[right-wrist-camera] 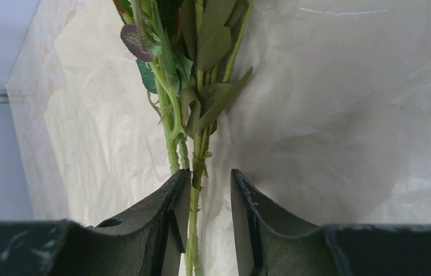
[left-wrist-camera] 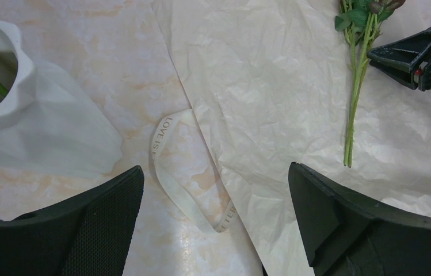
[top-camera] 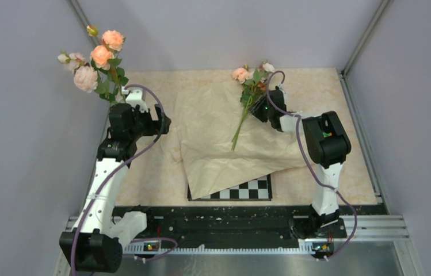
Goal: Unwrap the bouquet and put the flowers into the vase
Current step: Pick up the fake flower from the wrapping paper.
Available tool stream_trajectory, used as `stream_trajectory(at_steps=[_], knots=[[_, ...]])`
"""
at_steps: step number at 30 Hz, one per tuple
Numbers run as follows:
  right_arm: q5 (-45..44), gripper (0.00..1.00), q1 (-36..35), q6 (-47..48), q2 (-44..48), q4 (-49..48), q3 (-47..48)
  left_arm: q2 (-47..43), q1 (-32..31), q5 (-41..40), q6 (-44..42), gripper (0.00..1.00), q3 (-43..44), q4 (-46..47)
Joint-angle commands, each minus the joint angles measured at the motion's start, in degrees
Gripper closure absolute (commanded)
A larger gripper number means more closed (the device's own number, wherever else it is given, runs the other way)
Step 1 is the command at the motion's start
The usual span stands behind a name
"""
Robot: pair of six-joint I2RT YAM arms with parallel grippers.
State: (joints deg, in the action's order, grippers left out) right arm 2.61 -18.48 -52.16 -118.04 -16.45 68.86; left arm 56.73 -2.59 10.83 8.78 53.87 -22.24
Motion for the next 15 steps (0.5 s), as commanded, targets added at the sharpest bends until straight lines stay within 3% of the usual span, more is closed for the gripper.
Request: stream_trajectory(at_steps=[1, 15], knots=[[-0.69, 0.67, -1.05, 0.3, -1.01, -1.16, 3.06, -1.57, -0.4, -0.36, -0.76, 0.01, -0.42, 2.36], [-1.47, 0.71, -2.49, -0.87, -1.62, -0.14, 3.11, -2.1, -0.64, -1.16, -0.85, 0.01, -0.93, 2.38]])
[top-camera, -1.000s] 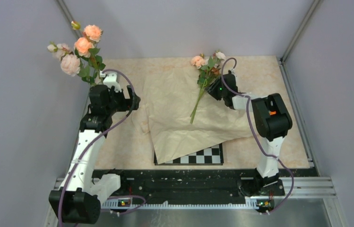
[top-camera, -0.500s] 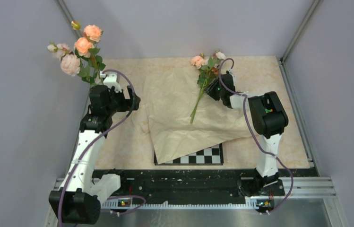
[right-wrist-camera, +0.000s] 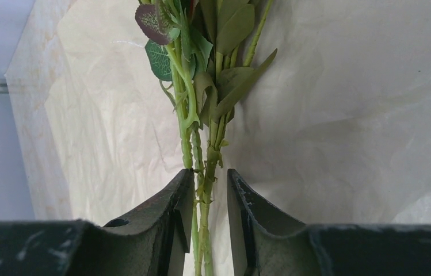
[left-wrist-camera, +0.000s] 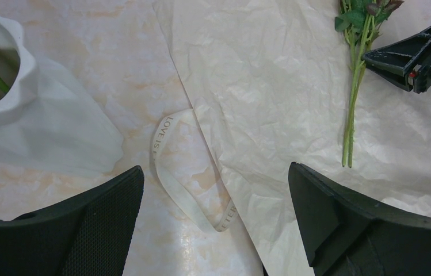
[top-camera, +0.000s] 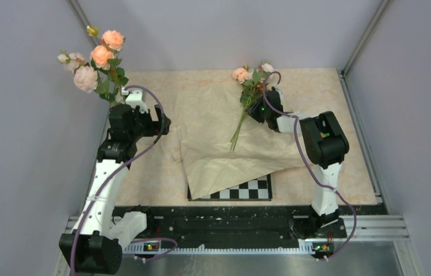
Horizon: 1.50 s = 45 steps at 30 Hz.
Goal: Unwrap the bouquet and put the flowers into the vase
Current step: Pick up the fake flower from the wrapping paper.
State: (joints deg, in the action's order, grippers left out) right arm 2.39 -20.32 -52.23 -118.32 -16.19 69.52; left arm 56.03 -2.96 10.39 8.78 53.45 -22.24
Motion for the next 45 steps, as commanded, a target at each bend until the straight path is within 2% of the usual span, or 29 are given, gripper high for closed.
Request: stream_trajectory(at_steps=[1, 13, 29, 31, 35, 45], knots=[[-1.67, 0.72, -0.74, -1.13, -1.38, -0.41, 2.29, -1.42, -0.29, -0.8, -0.93, 0.01, -0.54, 2.38], [-4.19, 0.78, -0.78, -5.09, -0.88, -2.96, -1.53, -1.65, -0.29, -1.08, -0.98, 0.01, -0.63, 2.42], [-3.83, 0.77, -1.57, -4.76, -5.2, -1.17, 2.94, -1.56, -0.29, -0.97, -0.97, 0.01, -0.8, 2.44], [-3.93, 0.81, -1.56, -4.9, -5.5, -1.33, 3.0, -1.54, -0.29, -1.05, -1.03, 0.01, -0.8, 2.46], [-5.59, 0.99, -1.57, -5.29, -3.51, -2.29, 1.3, -1.45, -0.29, -1.31, -1.13, 0.01, -0.78, 2.4], [-9.56, 1.0, -1.48, -9.19, 5.3, -7.57, -6.69, -1.27, -0.35, -1.81, -1.17, 0.01, -0.71, 2.33]])
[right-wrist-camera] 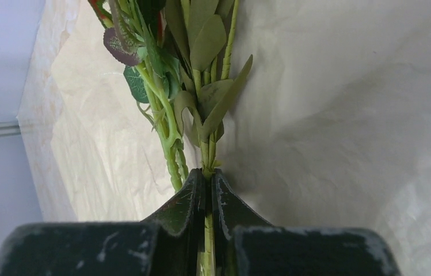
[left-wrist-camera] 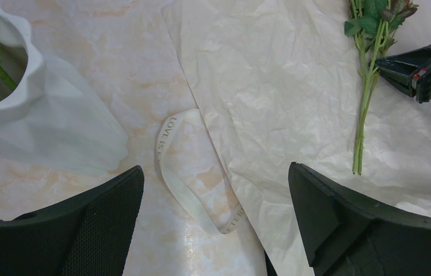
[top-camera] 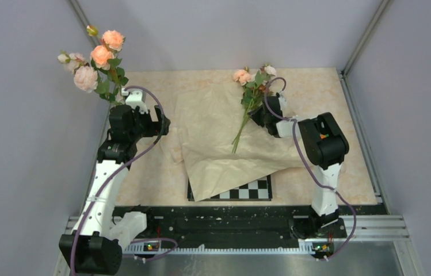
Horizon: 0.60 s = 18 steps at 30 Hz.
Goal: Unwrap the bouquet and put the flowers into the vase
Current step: Pick up the fake flower from the wrapping paper.
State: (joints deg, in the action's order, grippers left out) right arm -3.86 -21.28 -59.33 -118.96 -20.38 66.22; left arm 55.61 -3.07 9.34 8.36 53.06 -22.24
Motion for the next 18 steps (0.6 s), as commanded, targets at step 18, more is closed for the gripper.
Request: stream_trajectory(at_steps=[18], knots=[[-9.57, 1.0, -0.34, 2.6, 15.77, -0.37, -7.82, -1.12, -0.27, -1.43, -0.92, 0.01, -0.31, 2.2]])
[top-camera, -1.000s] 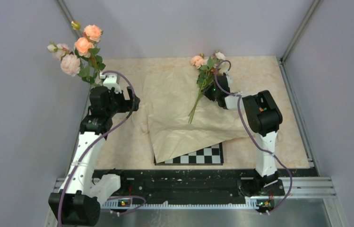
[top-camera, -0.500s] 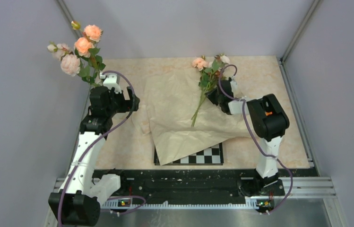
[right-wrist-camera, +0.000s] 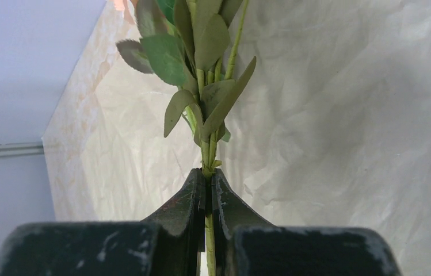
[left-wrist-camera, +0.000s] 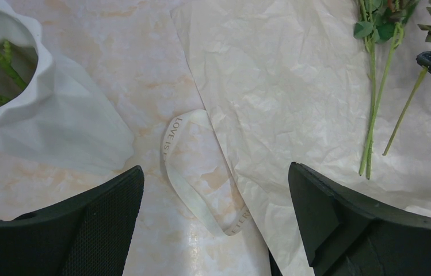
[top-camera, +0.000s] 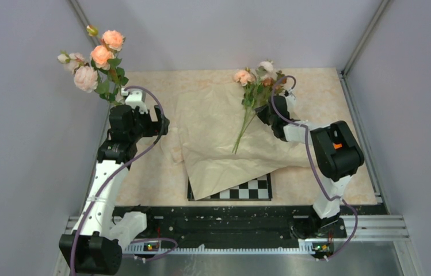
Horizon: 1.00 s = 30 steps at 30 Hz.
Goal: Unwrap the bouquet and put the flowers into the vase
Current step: Pick up the fake flower from the wrapping paper.
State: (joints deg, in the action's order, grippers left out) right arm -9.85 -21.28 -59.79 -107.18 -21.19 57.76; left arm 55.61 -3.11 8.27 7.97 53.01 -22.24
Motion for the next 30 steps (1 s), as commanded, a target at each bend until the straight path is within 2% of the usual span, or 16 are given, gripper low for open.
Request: stream_trajectory(at_steps=[1, 13, 20, 23, 26, 30], knots=[[-4.29, 1.0, -0.34, 3.61, 4.43, 0.92, 0.52, -1.17, -0.23, -0.43, -0.57, 0.01, -0.28, 2.16], [-10.69, 1.0, -0.47, 10.83, 13.33, 1.61, -2.79, -1.37, -0.23, -0.44, -0.74, 0.01, -0.37, 2.11], [-10.18, 1.0, -1.32, 23.44, 25.29, 0.22, -6.42, -1.65, -0.23, 5.31, 0.96, 0.01, -0.75, 3.28], [-6.3, 1.0, -1.36, 29.44, 31.12, 1.28, -6.88, -1.66, -0.29, 9.59, 3.71, 0.01, -0.85, 4.75], [1.87, 1.0, -1.37, 34.66, 35.86, 3.41, -5.87, -1.74, -1.43, 12.75, 7.39, 0.01, -0.15, 6.36], [13.6, 1.0, -1.42, 37.47, 41.07, 5.79, -4.7, -1.96, -6.93, 13.52, 11.0, 0.01, 2.43, 7.45]])
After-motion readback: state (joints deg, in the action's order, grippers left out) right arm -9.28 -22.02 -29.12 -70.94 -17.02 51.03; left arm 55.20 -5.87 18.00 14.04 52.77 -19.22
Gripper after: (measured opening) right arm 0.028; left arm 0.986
